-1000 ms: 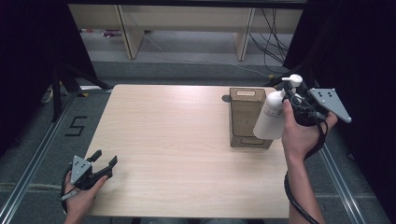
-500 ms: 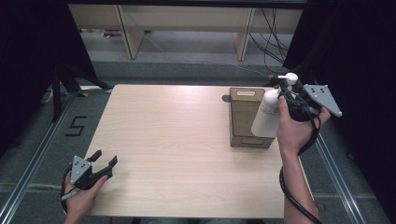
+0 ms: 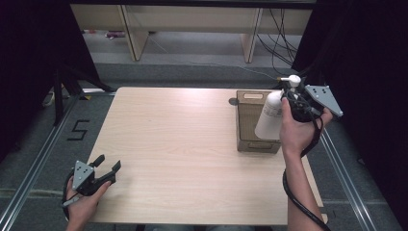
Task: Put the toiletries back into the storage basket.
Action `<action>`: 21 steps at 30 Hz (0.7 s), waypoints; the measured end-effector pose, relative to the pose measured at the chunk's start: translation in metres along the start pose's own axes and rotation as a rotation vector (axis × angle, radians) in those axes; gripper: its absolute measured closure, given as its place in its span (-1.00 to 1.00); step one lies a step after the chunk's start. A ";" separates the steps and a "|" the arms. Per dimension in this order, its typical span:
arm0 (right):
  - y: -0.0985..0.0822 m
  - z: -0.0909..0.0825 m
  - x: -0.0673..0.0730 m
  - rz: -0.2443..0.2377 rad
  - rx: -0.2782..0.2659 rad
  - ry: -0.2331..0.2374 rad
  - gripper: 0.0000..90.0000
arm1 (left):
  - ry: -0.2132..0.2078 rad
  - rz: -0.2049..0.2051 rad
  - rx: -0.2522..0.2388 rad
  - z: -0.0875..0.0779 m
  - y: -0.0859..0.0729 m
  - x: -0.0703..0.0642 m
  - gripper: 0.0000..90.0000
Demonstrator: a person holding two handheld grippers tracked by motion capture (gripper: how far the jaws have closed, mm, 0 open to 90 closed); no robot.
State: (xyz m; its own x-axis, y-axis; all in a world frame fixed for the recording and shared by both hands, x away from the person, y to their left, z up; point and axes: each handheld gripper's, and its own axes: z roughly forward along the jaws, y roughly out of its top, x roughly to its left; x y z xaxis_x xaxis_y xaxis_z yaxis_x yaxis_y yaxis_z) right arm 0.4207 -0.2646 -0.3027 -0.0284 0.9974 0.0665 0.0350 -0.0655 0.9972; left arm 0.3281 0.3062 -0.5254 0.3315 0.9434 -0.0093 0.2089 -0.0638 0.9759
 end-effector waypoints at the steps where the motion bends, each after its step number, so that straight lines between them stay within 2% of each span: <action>1: -0.001 0.002 0.000 0.001 -0.006 0.003 0.35 | 0.000 0.000 0.000 0.000 0.000 0.000 -0.29; 3: -0.002 0.003 0.000 0.002 -0.005 0.002 0.35 | 0.004 0.000 0.011 -0.001 0.000 0.000 -0.29; 9: -0.005 0.007 0.001 0.007 0.000 -0.005 0.35 | -0.004 -0.002 -0.009 0.000 0.000 0.000 -0.29; 12: -0.006 0.007 0.001 0.010 0.013 -0.009 0.35 | -0.002 -0.001 -0.002 0.000 0.000 0.000 -0.29; 17: -0.007 0.008 0.000 -0.002 0.002 -0.010 0.35 | 0.000 0.001 0.001 0.000 0.000 0.000 -0.29; 18: -0.007 0.008 0.000 -0.003 0.004 -0.012 0.35 | -0.005 -0.002 -0.012 0.001 0.000 0.000 -0.29; 21: -0.008 0.008 0.000 0.010 0.008 -0.011 0.35 | 0.004 0.001 0.000 0.000 0.000 0.000 -0.29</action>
State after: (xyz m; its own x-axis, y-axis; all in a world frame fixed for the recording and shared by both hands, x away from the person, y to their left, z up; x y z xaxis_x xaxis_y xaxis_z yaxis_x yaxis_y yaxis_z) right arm 0.4285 -0.2641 -0.3112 -0.0168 0.9970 0.0759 0.0430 -0.0751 0.9963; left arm 0.3281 0.3059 -0.5254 0.3285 0.9445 -0.0075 0.2087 -0.0648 0.9758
